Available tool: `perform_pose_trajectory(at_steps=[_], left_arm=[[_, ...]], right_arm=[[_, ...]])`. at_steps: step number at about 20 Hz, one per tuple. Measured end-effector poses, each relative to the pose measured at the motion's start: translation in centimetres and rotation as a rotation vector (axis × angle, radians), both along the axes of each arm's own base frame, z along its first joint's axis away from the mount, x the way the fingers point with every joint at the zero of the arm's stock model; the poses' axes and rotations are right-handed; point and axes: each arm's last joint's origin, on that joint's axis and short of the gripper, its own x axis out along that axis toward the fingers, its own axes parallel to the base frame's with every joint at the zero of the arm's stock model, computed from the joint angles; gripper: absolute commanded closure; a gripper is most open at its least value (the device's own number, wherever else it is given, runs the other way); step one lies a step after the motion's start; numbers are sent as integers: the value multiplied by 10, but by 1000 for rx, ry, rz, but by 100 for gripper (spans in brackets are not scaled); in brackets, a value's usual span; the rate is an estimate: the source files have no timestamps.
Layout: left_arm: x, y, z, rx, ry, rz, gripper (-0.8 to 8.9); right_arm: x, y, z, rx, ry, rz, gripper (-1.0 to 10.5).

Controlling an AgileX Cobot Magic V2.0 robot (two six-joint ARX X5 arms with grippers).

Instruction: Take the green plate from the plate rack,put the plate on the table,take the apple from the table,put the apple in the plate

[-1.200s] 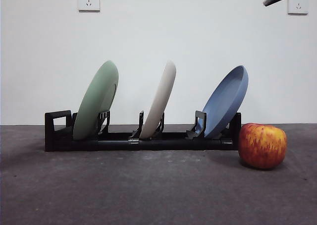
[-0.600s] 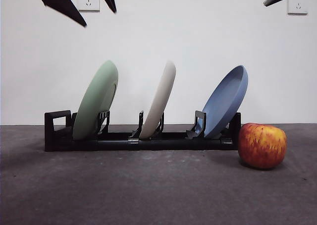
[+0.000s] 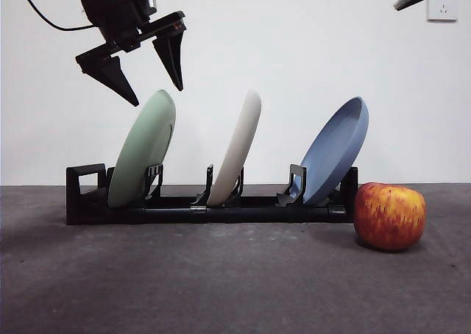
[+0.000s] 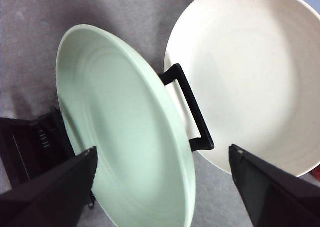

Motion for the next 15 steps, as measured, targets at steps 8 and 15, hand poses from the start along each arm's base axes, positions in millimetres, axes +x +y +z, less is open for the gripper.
perform_pose_trajectory(at_steps=[8,15], left_arm=[[1,-1,1,-7,-13,-4,822],[-1,-6,1,-29,-5,-16,822]], right_arm=[[-1,0,-1,-4,17,0,294],[-1,0,-1,-4,18,0,294]])
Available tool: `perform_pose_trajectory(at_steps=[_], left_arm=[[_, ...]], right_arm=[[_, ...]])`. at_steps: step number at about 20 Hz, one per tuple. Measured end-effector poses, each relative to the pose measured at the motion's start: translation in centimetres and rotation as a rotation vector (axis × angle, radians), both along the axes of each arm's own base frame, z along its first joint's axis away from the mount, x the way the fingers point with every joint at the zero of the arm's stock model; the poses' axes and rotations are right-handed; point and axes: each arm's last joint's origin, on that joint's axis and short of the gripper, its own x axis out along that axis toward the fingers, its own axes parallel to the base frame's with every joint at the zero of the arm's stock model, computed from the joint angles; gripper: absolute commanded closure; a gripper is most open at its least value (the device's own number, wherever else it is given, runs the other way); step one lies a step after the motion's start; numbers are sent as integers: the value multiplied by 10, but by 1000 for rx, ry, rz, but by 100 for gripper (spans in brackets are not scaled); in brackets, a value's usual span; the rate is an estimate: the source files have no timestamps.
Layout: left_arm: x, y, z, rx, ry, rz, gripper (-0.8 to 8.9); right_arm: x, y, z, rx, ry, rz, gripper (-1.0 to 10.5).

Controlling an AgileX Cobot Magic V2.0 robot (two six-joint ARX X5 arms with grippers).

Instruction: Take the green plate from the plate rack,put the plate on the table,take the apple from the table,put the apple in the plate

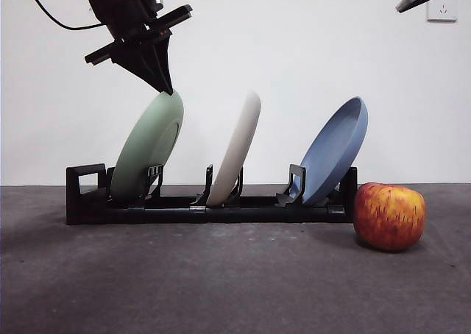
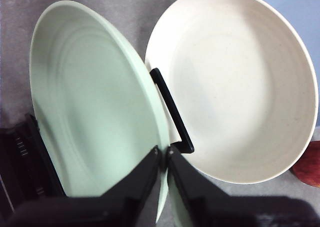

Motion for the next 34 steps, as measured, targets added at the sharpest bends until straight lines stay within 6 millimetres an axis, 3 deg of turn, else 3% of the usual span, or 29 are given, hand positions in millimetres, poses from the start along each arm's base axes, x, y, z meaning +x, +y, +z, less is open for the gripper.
perform_pose_trajectory(at_steps=[7,11,15,20,26,29,32,34], left_arm=[[1,-1,6,-26,-19,-14,822],[-2,-4,38,-87,-111,-44,822],[-17,-12,85,-121,-232,-73,822],[-66,-22,142,-121,-310,-171,822],[-127,-32,185,-61,-471,-217,822],[-178,-35,207,-31,-573,-244,822],[-226,-33,214,9,-614,-284,822],[-251,-31,205,59,-598,-316,822]], right_arm=[[0,0,0,0,0,0,294],[0,0,0,0,1,0,294],[0,0,0,-1,0,-1,294],[0,0,0,-12,-2,-16,294],[0,0,-1,-13,4,-15,294],[0,-1,-2,-16,16,-15,294],[-1,-1,-2,-16,17,-15,294],[-1,-1,-2,-16,17,-15,294]])
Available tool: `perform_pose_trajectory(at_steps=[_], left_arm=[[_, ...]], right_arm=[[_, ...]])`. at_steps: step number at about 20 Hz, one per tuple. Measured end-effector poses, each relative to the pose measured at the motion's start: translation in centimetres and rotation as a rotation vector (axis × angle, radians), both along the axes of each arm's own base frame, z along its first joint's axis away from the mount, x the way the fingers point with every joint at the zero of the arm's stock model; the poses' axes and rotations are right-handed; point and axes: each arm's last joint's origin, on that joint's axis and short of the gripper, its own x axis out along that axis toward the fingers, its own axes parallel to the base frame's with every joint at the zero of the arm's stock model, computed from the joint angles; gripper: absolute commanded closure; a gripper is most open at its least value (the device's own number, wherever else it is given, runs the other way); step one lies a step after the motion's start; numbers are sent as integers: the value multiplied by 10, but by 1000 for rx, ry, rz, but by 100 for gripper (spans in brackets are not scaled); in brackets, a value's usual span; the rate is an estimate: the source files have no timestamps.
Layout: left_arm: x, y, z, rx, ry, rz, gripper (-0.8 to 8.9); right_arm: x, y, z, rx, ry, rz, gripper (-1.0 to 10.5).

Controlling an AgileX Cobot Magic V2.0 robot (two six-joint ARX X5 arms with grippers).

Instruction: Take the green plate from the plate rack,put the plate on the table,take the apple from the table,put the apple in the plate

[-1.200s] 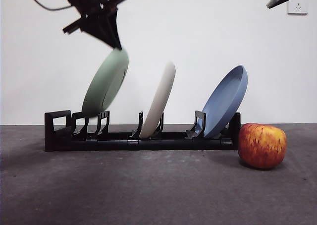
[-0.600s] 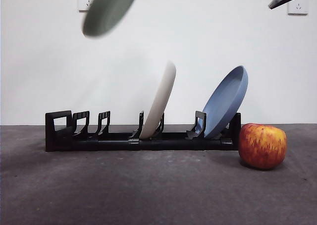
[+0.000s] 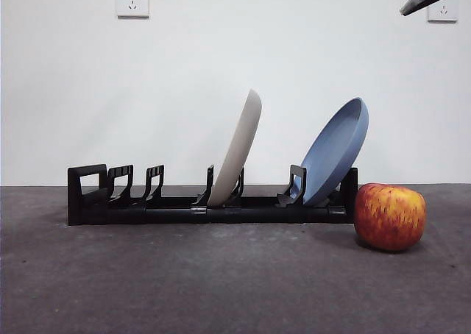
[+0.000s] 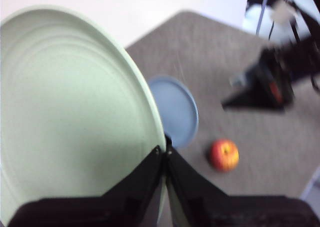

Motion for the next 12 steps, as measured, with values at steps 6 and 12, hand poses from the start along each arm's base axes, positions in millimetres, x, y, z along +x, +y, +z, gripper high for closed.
perform_pose_trajectory(at_steps=[6,12], left_arm=[[-48,5,-71,170,158,-20,822],[-50,-18,-166,384,321,126,822]], right_arm=[[0,0,0,0,0,0,294],[0,0,0,0,1,0,294]])
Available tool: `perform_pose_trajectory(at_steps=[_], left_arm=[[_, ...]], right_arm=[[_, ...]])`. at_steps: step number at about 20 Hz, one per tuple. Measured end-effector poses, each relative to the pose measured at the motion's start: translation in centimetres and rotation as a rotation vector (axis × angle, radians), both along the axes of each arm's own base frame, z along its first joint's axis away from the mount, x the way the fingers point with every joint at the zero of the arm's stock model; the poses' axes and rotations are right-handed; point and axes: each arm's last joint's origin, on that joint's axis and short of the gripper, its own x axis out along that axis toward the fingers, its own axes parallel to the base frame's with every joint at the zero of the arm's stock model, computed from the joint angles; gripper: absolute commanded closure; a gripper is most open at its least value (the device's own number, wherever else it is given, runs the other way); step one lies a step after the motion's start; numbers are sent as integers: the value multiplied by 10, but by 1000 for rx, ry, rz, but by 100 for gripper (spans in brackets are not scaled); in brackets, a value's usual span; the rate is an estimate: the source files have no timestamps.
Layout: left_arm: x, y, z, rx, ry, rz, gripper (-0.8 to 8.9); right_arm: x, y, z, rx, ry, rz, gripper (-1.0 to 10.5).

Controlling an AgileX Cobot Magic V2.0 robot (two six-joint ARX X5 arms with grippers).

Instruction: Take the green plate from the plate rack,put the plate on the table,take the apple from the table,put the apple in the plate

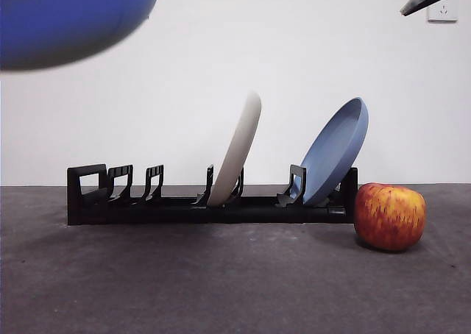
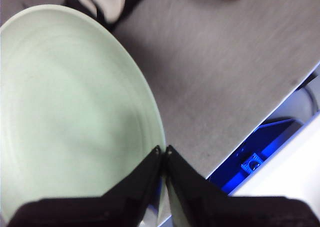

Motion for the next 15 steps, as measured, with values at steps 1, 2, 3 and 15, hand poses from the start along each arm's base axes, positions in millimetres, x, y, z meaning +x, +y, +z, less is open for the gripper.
perform_pose_trajectory(at_steps=[1,2,3,15], left_arm=[[2,-5,-11,6,7,10,822],[6,-12,-23,0,8,17,822],[9,-19,-32,-6,8,22,822],[66,-99,-144,161,56,-6,823]], right_arm=[[0,0,0,0,1,0,294],[0,0,0,-1,3,0,294],[0,0,0,-1,6,0,294],[-3,-1,-4,-13,57,0,294]])
